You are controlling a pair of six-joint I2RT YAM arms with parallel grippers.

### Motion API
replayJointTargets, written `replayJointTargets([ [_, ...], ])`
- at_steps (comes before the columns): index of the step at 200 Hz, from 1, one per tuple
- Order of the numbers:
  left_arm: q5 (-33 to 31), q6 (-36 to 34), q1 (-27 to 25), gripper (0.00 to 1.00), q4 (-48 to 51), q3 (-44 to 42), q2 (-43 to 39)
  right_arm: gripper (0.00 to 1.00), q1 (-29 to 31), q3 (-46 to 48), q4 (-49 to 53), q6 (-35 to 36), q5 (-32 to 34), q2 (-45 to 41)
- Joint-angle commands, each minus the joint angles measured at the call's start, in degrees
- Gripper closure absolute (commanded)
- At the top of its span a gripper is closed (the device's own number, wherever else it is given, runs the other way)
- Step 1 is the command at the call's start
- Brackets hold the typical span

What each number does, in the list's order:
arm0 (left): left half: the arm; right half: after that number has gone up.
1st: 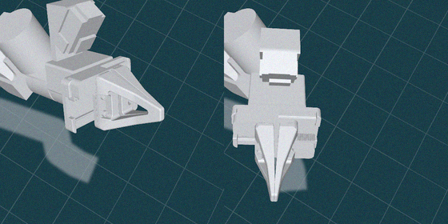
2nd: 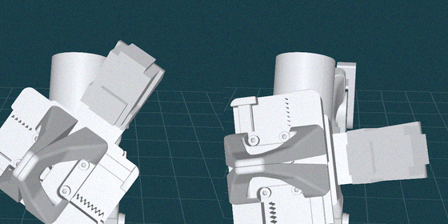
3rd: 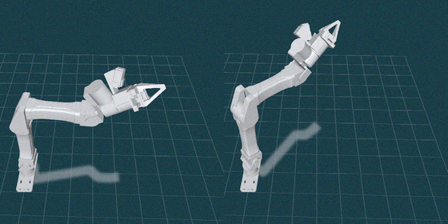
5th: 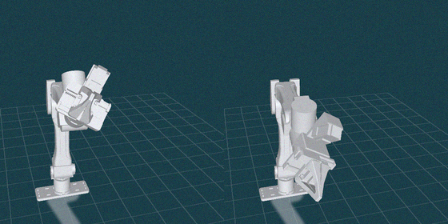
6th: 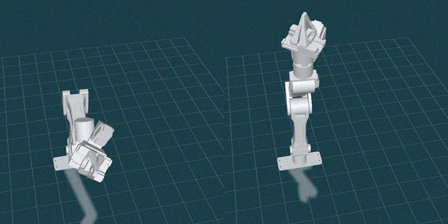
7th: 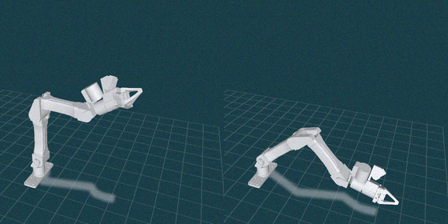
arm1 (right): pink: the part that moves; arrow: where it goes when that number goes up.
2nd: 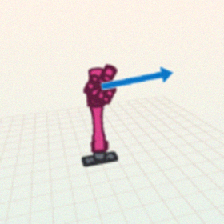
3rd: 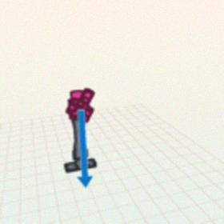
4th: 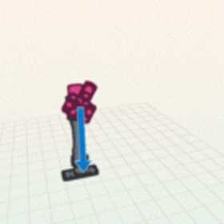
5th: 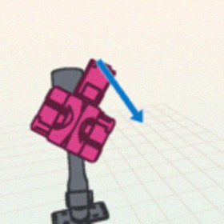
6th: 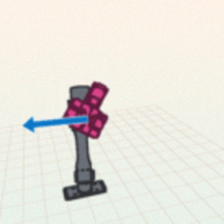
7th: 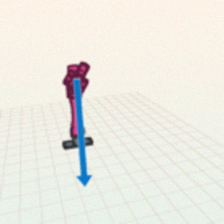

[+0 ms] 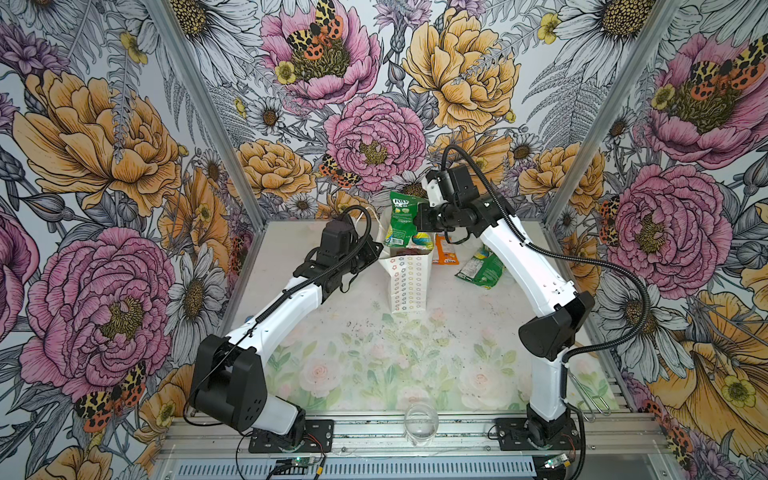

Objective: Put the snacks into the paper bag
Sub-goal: 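Lower the green packet into the bag with the right gripper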

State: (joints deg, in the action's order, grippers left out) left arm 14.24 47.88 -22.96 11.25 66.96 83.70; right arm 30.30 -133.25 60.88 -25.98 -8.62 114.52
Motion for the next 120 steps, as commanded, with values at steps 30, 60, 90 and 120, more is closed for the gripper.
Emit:
replayJointTargets([
  [30, -0.84, 0.02, 0.56, 1.00, -1.13, -0.38, -1.70, 1.00, -0.51, 1.58, -1.72, 0.32, 0.62, -4.14],
  [60, -0.79, 0.02, 0.38, 1.00, -1.09, -0.26, -1.52, 1.00, -0.55, 3.02, -1.67, 0.14, 0.62, -4.30],
  [90, -0.84, 0.02, 0.37, 1.00, -1.05, -0.23, -1.61, 1.00, -0.51, 4.33, -1.14, -0.47, 1.21, -4.74],
  [120, -0.88, 0.02, 0.42, 1.00, -0.97, -0.05, -1.52, 1.00, -0.42, 4.58, -0.14, -0.57, 2.06, -5.01],
])
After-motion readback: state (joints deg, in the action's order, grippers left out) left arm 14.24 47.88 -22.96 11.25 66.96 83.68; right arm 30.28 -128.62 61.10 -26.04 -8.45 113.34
